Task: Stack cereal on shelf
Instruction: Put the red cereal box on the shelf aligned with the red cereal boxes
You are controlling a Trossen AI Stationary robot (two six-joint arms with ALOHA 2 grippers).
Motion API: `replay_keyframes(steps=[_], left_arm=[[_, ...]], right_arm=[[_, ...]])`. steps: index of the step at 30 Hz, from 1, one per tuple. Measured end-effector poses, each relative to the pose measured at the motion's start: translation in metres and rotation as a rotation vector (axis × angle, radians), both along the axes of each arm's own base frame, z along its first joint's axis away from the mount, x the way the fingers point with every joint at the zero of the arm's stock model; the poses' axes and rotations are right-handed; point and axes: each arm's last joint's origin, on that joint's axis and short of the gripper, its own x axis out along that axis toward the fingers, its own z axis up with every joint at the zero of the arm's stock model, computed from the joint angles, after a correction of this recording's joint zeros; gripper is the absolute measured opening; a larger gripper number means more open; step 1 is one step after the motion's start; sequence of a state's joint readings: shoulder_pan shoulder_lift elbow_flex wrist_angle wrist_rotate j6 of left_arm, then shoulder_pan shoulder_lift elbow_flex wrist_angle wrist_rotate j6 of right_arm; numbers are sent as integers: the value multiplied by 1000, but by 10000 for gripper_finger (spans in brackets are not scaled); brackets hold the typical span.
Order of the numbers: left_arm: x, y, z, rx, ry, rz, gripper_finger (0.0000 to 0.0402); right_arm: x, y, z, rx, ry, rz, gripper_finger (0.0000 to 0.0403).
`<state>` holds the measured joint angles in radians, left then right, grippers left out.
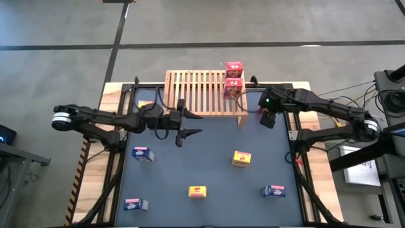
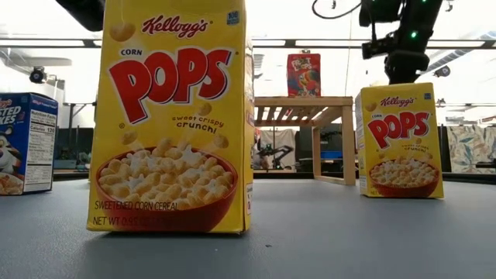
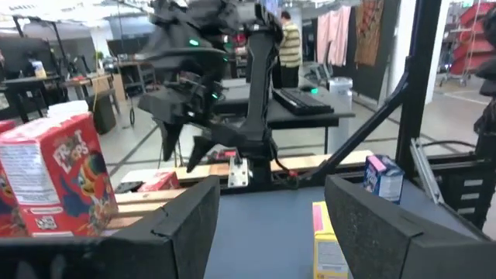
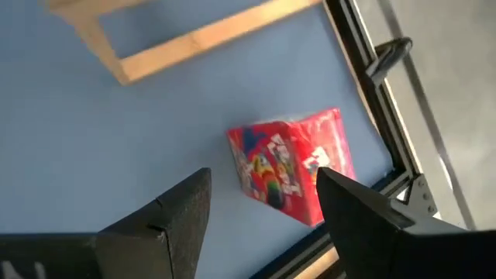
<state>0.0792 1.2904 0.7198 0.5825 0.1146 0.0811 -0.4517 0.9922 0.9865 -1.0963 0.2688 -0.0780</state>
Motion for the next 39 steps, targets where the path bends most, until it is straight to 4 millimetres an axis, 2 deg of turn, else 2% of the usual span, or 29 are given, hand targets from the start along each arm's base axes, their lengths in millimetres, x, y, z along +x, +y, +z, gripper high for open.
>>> replay_keyframes(steps=[3,9,13,19,25,32,39], left_arm=[[-3,0,1,1,-3,-1,218],[-30,-2,2,-15,-68,-2,213],[-49,-4,-11,-38,-152,-3,210],[-72,-6,-18,-41,-294,-9,210],[-78,-6,-17,-44,-300,-10,209],[-76,-6,-20,-46,-279,-9,209],[-74,-6,-20,-43,-274,-9,209]], right_arm=[[-9,-14,-1,19,6,-26,242],[-28,-36,5,41,-84,-80,277],[-30,-48,4,71,-147,-76,294],[-28,-63,-11,88,-70,-32,307],[-25,-74,-29,126,-50,11,307],[-23,-87,-42,159,-35,-15,304],[-23,-93,-49,192,-12,-50,260]])
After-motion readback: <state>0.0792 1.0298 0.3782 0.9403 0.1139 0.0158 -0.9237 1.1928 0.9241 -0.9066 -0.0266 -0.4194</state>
